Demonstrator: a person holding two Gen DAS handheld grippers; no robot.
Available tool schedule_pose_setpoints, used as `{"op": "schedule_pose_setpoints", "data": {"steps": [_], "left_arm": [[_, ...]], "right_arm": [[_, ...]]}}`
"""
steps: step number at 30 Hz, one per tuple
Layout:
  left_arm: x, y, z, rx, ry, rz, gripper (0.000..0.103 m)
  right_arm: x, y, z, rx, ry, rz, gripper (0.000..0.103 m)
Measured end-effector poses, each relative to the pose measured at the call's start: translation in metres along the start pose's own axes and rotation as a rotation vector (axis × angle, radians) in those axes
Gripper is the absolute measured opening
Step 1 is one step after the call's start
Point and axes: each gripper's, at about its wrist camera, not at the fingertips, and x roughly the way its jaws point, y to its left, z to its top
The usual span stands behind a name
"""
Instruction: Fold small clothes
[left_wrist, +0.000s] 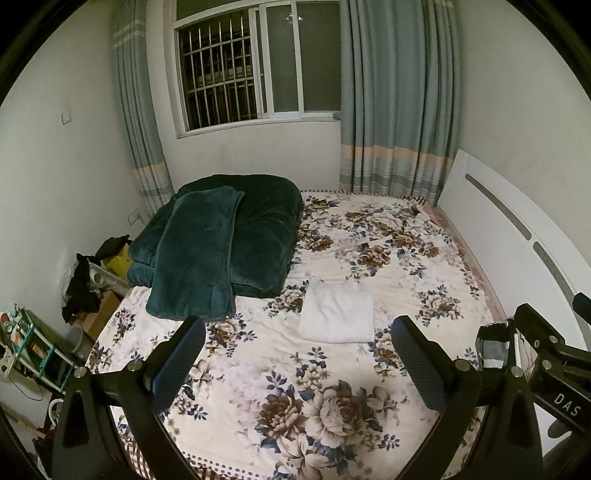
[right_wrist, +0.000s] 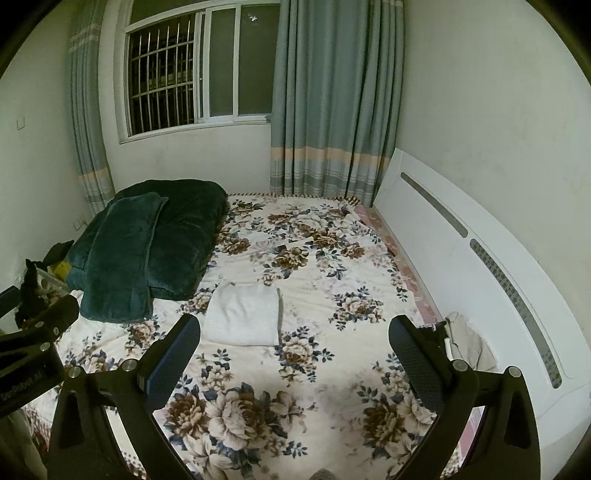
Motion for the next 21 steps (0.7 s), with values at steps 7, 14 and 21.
{"op": "schedule_pose_setpoints", "data": {"steps": [7,14,21], "left_arm": [[-0.0010,-0.0021,0.0027,0.004,-0.003,0.000,0.103],[-0.0023,-0.0013,0.0037,0.002,-0.006,-0.001,0.103],[-0.0016,-0.0012,0.0016,0.006,-0.006,-0.002,0.103]], "right_arm": [[-0.0021,0.0016,0.0003,0.000,-0.004,0.002,0.103],[-0.0029,0.0052,0.0018,-0.006,-0.005,0.007,0.103],[-0.0039,0.0062,0.0020,-0.002,-0.007,0.009,0.103]]}}
